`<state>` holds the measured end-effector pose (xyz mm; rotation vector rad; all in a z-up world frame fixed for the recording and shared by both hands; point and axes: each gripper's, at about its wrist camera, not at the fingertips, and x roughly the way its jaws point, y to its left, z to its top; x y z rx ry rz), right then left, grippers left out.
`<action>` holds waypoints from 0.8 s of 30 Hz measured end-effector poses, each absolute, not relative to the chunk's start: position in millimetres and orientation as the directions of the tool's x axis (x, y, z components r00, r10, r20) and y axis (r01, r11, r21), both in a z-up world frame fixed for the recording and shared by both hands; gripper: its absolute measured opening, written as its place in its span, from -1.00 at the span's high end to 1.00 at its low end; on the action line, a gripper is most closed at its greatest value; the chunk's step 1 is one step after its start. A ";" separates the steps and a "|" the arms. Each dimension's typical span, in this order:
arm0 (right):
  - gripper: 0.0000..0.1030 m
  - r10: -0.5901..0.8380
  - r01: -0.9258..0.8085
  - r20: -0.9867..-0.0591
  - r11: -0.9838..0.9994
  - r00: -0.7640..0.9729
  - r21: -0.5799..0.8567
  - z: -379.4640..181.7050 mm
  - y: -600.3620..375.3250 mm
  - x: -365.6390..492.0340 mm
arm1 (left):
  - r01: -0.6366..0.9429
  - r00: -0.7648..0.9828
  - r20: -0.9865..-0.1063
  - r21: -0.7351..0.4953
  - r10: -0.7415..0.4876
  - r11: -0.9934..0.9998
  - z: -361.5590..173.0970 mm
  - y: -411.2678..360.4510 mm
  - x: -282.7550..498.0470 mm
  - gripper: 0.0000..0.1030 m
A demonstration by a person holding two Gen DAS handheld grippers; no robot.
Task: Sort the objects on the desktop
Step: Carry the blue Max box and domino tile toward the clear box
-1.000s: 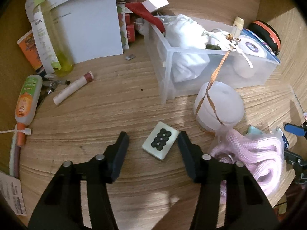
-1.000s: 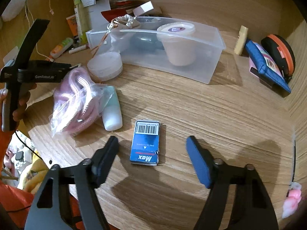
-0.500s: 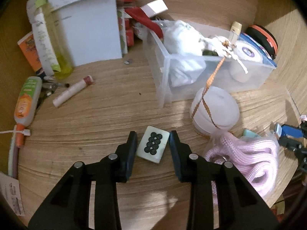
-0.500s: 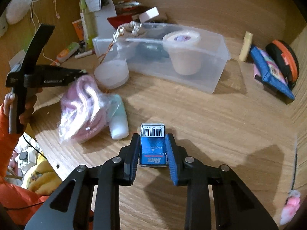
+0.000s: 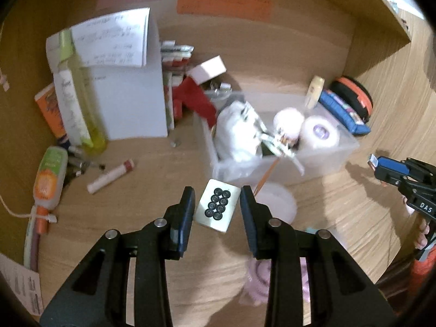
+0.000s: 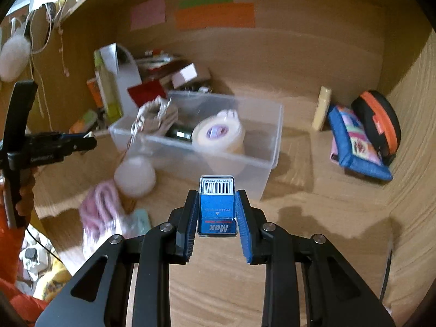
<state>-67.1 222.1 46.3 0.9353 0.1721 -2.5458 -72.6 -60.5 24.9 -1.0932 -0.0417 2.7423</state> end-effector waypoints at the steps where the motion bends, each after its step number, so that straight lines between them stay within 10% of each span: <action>1: 0.52 -0.342 0.426 -0.633 -0.905 -0.695 0.021 49.9 222.1 -69.4 | -0.168 -0.714 -0.673 -0.102 0.192 -0.981 28.0 -58.3 -74.4 0.34; 24: 0.52 -0.256 0.330 -0.642 -0.944 -0.722 0.006 45.3 213.6 -150.4 | -0.188 -0.689 -0.685 -0.144 0.234 -0.972 25.4 -42.5 -136.8 0.53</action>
